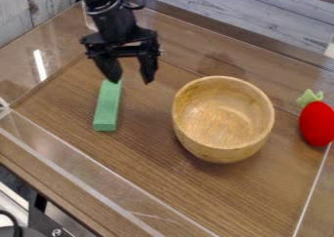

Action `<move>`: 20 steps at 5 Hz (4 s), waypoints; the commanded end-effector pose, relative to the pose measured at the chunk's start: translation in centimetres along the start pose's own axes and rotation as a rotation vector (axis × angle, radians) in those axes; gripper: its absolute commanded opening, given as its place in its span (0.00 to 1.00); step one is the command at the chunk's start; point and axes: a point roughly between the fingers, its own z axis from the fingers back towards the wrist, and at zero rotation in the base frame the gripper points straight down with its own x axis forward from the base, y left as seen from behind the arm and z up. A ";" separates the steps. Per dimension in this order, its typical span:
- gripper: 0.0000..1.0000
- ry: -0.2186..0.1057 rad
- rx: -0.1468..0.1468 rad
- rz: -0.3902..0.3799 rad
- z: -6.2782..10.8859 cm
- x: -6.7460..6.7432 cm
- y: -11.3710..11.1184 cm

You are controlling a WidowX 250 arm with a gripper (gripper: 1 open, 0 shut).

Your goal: Remove the green block from the brown bowl and put it on the table

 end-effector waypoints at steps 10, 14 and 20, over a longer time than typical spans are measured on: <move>1.00 -0.112 0.126 -0.265 0.8 4.0 -4.3; 1.00 -0.097 0.097 -0.500 2.5 5.9 -4.1; 1.00 -0.207 0.167 -0.151 -0.2 6.5 -5.2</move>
